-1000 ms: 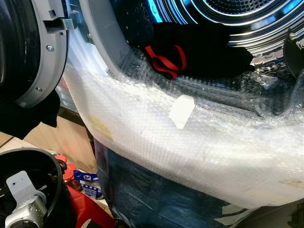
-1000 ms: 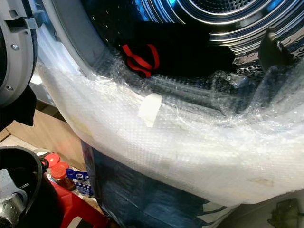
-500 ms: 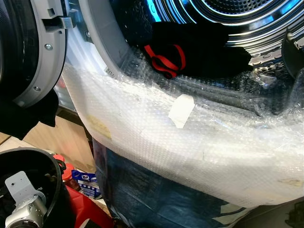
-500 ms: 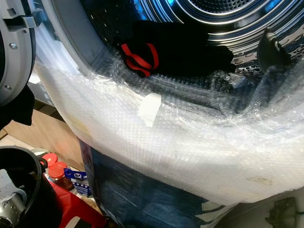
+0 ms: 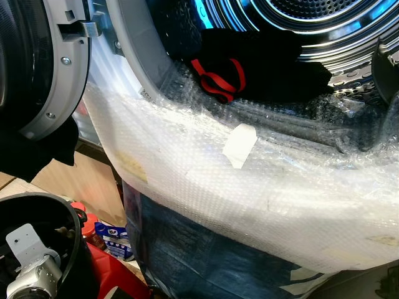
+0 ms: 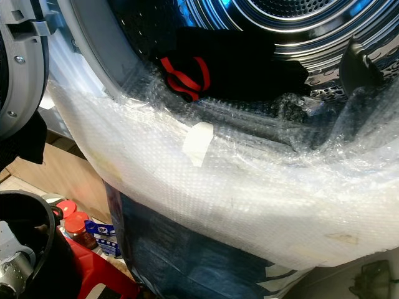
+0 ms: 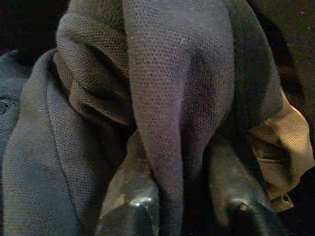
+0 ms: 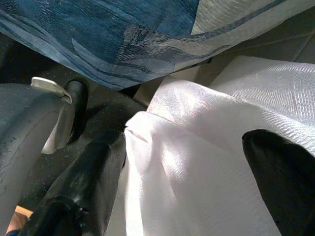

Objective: Clothes washing

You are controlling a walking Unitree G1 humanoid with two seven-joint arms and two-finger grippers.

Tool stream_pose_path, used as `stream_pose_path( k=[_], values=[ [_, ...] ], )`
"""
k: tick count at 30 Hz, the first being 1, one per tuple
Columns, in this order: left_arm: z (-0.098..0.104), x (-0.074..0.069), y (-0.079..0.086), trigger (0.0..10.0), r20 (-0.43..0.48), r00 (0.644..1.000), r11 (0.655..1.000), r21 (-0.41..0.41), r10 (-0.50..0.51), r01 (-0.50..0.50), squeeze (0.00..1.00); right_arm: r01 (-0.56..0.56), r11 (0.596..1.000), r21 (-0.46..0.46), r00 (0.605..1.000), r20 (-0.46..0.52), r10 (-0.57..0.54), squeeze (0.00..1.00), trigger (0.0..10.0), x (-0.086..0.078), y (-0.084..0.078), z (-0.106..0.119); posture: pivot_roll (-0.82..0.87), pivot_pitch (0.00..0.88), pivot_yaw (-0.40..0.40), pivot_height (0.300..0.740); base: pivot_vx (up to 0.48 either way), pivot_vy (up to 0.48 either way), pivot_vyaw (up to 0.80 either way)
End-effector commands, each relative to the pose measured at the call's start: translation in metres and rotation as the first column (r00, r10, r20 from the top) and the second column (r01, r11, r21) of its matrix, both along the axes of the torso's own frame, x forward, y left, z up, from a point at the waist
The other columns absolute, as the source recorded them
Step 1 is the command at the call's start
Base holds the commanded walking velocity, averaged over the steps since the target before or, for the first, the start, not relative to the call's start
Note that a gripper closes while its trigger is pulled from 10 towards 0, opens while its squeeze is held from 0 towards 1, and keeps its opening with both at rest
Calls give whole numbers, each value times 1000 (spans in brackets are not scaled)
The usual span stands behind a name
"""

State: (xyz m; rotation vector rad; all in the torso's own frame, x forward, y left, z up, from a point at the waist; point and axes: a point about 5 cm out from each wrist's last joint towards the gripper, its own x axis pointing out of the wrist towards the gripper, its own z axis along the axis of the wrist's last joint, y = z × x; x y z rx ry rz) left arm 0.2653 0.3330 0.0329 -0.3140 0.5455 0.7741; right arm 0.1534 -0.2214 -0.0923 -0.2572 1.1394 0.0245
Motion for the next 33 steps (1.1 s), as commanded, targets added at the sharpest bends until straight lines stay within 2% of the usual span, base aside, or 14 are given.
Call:
stream_pose_path(
  k=[1,8,15,18,20,21,22,24,26,27,28,29,31,33],
  values=[
    [1,5,-6,0,2,1000,1000,14,-26,26,0,19,1000,3,1000,-15,-19,0,10000,-5,-1,-2,-29,65,-91,740,0,0,0],
    [-1,3,-6,0,14,1000,1000,-7,-19,19,0,13,1000,13,1000,-10,-13,0,10000,-1,2,-1,-19,43,-81,740,0,0,0],
    [24,21,-13,0,151,983,991,94,-107,94,0,-2,1000,20,1000,9,2,0,10000,4,8,0,-5,21,-72,740,0,0,0],
    [46,30,-25,0,239,951,975,152,-198,164,0,-37,998,49,999,34,35,0,10000,7,14,1,-4,14,-64,740,0,0,0],
    [61,34,-39,0,332,895,951,182,-299,250,0,-39,998,52,999,26,38,0,10000,5,15,0,-2,14,-63,740,0,0,0],
    [72,35,-50,0,384,829,912,229,-406,340,0,-28,998,49,999,26,27,0,10000,5,13,0,1,15,-65,740,0,0,0],
    [86,35,-66,0,444,718,844,300,-536,445,0,-15,999,46,999,29,14,0,10000,4,12,0,17,29,-71,740,0,0,0],
    [102,29,-88,0,598,565,799,238,-568,552,0,-16,999,45,1000,27,15,0,10000,4,10,0,26,37,-73,740,0,0,0],
    [118,17,-107,0,663,419,706,239,-621,667,0,-18,999,43,1000,24,17,0,10000,3,9,0,32,41,-74,740,0,0,0],
    [122,12,-112,0,666,380,670,247,-642,700,0,-18,999,43,1000,23,17,0,10000,2,8,0,40,46,-76,740,0,0,0],
    [126,7,-119,0,662,328,613,253,-674,749,0,-18,999,42,1000,21,17,0,10000,2,8,0,49,50,-78,740,0,0,0],
    [134,-4,-129,0,645,237,499,257,-726,828,0,-21,999,44,1000,19,20,0,10000,2,8,-1,59,54,-77,740,0,0,0],
    [139,-15,-138,0,620,152,385,263,-770,885,0,-23,999,47,1000,18,22,0,10000,2,9,-1,63,55,-77,740,0,0,0],
    [147,-27,-145,0,597,45,253,270,-801,929,0,-25,998,55,999,21,24,0,10000,4,12,0,69,61,-70,740,0,0,0]
  ],
)
